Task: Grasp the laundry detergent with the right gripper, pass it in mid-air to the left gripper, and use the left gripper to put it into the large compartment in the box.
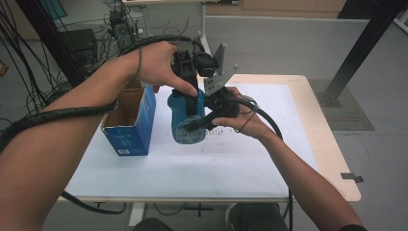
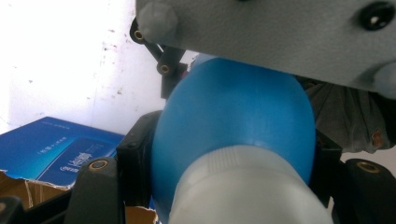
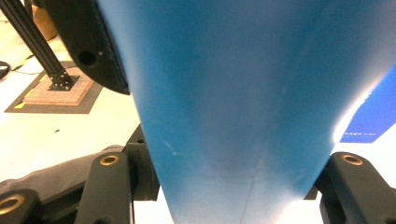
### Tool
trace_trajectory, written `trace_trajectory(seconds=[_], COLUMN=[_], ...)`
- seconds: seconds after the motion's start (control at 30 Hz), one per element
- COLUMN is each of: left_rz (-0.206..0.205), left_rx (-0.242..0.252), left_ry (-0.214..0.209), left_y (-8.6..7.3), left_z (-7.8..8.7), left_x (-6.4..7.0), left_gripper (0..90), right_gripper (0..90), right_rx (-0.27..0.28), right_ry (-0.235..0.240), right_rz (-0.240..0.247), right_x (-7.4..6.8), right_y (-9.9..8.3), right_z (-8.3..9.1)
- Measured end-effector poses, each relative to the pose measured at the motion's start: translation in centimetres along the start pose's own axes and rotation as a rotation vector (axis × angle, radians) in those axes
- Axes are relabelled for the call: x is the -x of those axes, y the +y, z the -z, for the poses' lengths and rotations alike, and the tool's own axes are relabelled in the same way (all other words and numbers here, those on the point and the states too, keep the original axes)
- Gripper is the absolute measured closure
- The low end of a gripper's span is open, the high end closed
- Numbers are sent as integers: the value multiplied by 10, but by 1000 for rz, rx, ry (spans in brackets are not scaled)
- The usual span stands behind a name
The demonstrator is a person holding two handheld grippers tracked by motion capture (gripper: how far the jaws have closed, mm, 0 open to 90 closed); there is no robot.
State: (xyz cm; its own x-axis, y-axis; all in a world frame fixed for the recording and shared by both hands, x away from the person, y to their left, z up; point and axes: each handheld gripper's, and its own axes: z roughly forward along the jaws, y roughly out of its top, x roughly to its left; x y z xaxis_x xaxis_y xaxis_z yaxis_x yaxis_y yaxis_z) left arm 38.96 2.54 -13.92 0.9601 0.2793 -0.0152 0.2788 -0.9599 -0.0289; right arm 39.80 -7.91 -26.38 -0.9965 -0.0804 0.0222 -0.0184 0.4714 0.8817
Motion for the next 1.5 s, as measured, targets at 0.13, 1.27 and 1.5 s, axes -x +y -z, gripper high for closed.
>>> trace_trajectory(seconds=[0.13,1.27,1.5], left_rz=[3,172,308], left_rx=[-4,4,32], left_ry=[-3,27,36], left_y=[0,-17,-36], left_z=[0,27,48], left_x=[0,-24,-39], left_gripper=[361,361,361], right_gripper=[420,56,53], right_rx=[1,-93,-157], right_ry=[2,-128,-298], right_rz=[-1,-241,-328], right_x=[0,5,3], right_y=[0,-33,-48], right_z=[0,35,71])
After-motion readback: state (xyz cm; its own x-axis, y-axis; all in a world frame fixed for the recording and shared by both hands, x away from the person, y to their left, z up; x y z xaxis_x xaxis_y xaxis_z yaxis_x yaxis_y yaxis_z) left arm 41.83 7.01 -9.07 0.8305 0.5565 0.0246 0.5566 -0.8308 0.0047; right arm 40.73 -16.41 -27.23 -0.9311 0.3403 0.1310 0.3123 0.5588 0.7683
